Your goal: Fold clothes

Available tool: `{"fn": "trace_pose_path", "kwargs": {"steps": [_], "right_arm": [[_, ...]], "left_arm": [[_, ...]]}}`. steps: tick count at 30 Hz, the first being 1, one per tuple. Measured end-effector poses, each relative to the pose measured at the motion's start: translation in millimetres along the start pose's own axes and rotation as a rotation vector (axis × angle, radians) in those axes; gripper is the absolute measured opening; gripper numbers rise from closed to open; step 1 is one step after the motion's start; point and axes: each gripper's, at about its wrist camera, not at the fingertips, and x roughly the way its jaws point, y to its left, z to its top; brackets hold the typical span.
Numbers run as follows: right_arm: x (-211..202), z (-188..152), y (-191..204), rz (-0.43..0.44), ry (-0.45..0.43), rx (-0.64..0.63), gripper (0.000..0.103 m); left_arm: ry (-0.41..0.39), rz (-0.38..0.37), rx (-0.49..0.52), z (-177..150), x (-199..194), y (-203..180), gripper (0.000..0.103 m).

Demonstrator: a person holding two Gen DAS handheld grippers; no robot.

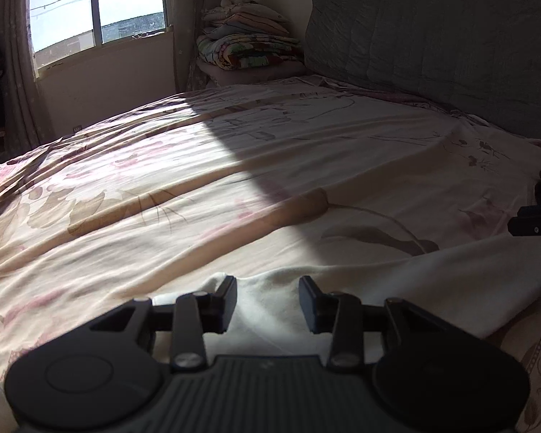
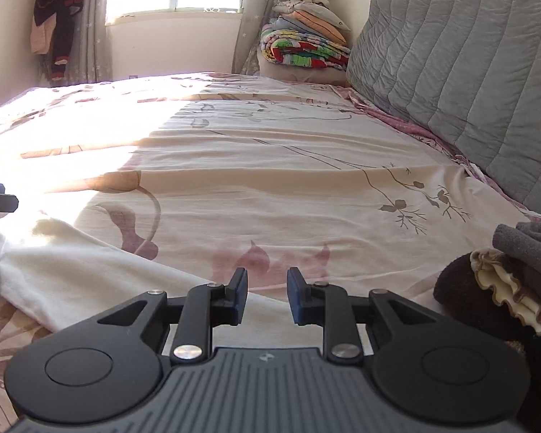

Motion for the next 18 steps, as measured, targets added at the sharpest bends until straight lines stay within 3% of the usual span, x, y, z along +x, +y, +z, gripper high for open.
{"fn": "trace_pose_path", "kwargs": {"steps": [4, 7, 10, 13, 18], "right_arm": [[18, 3, 40, 0.146, 0.054, 0.009, 0.026], [27, -4, 47, 0.141, 0.1, 0.001, 0.026], [22, -9, 35, 0.08, 0.106, 0.017, 0.027], [14, -9, 20, 0.066, 0.118, 0.07, 0.028], [-2, -9, 11, 0.297, 0.117, 0.211, 0.029]], "left_arm": [[0.061, -0.013, 0.004, -18, 13, -6, 0.039], [0.031, 0.026, 0.034, -27, 13, -5, 0.049], [0.071, 0.084, -0.042, -25, 2, 6, 0.049], [0.087, 0.072, -0.124, -23, -18, 12, 0.049], [0.144, -0.01, -0.231, -29, -51, 2, 0.049]]}}
